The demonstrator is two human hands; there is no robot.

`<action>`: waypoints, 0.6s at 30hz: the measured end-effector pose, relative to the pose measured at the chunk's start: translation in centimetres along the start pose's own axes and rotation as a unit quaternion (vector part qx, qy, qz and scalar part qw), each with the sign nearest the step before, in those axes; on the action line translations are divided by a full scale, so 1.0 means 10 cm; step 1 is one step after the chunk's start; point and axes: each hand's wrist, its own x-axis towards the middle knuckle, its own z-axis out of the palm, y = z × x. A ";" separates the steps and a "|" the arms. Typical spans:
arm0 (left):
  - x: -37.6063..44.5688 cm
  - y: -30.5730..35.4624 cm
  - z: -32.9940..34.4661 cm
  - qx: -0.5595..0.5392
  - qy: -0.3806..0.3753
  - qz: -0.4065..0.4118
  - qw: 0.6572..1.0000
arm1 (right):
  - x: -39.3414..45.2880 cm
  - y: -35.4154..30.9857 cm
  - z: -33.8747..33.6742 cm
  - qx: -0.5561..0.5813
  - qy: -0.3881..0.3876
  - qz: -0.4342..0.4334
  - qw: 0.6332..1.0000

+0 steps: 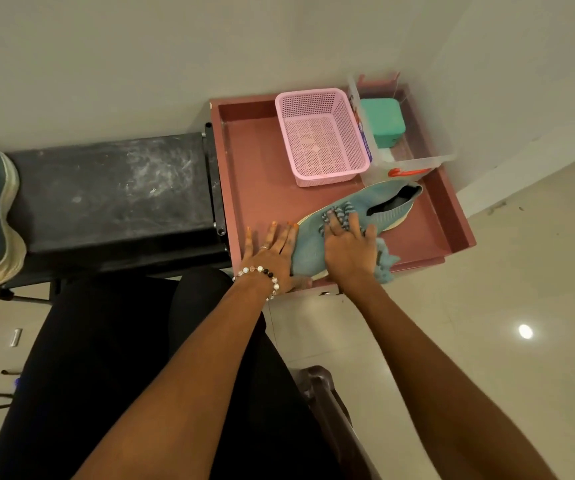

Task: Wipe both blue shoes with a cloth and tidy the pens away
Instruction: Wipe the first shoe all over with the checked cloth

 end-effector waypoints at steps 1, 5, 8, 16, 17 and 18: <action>0.00 0.00 0.00 0.000 -0.002 0.000 1.000 | -0.04 -0.14 0.00 0.033 -0.011 0.007 0.999; 0.01 -0.03 0.02 0.023 -0.008 0.004 1.000 | -0.29 -0.35 0.03 0.112 -0.046 -0.057 0.991; 0.00 -0.01 0.01 0.029 0.002 0.002 1.000 | -0.14 -0.02 0.07 0.002 -0.023 -0.096 0.995; 0.00 -0.04 0.00 0.118 0.016 -0.044 0.992 | -0.23 -0.29 0.09 0.052 -0.032 -0.060 0.996; 0.01 -0.05 0.00 0.121 0.005 -0.052 0.991 | -0.29 -0.26 0.10 0.057 -0.034 -0.096 0.993; 0.01 -0.05 -0.01 0.121 0.000 -0.053 0.991 | -0.30 -0.18 0.10 0.056 -0.031 -0.123 0.990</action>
